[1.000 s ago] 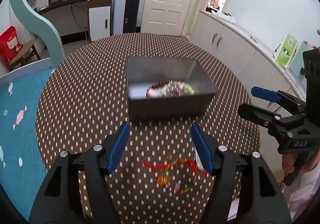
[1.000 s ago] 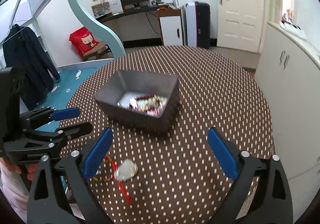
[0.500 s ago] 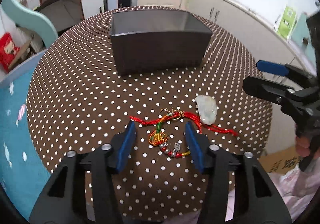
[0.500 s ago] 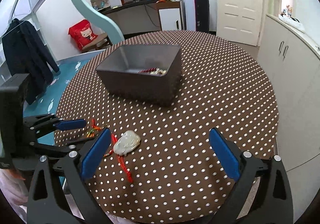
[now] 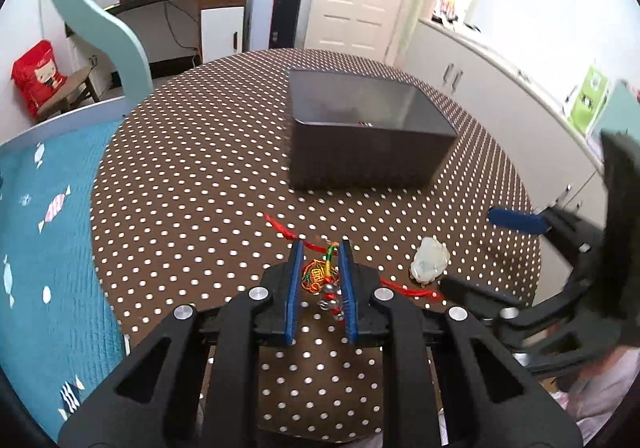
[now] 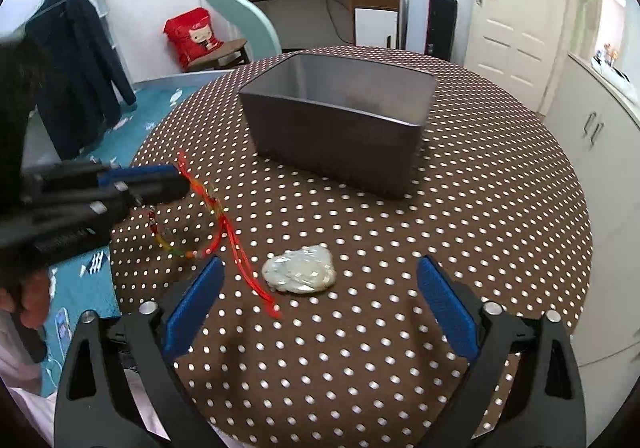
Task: Organize jewelry
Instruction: 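Grasp the red string charm with the left tool while the right tool grasps the white pendant, then lower both held items into the grey box and open both tools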
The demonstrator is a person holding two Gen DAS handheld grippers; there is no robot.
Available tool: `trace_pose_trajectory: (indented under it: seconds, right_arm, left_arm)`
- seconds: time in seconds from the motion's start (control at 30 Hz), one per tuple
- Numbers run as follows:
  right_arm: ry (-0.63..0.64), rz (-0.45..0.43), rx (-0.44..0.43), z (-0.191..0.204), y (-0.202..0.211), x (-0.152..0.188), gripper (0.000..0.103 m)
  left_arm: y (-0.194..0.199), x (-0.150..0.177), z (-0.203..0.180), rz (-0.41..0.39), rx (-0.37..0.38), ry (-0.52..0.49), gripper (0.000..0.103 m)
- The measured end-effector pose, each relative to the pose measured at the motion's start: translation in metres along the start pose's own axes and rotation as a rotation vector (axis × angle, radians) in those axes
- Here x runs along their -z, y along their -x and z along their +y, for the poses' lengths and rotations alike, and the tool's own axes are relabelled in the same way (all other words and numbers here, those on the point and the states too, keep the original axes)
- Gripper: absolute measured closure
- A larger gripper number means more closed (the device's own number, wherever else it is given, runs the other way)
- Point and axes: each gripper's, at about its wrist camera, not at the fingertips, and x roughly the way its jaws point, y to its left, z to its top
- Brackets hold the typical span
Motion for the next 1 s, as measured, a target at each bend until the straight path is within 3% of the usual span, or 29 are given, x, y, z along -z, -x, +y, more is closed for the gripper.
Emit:
trace_pose_trajectory:
  seconds: [0.1,0.17,0.3,0.43,1.0]
  right_arm:
    - [0.03,0.036,0.012,0.008,-0.017,0.003,0.033]
    - [0.044,0.056,0.028,0.01,-0.026,0.006,0.037]
    - [0.067,0.025,0.019,0.013,-0.025,0.007,0.058]
    - [0.077,0.023,0.015,0.012,-0.025,0.008,0.063]
    - [-0.036,-0.008,0.012,-0.018,-0.005,-0.009,0.063]
  left_arm:
    - [0.002,0.002,0.01,0.002,-0.005,0.015,0.086]
    - [0.001,0.005,0.014,0.015,-0.001,0.033,0.086]
    - [-0.005,0.007,0.02,0.035,0.001,0.053,0.086]
    - [-0.007,0.007,0.019,0.038,0.008,0.061,0.086]
    - [0.011,-0.013,0.019,-0.029,0.019,0.047,0.086]
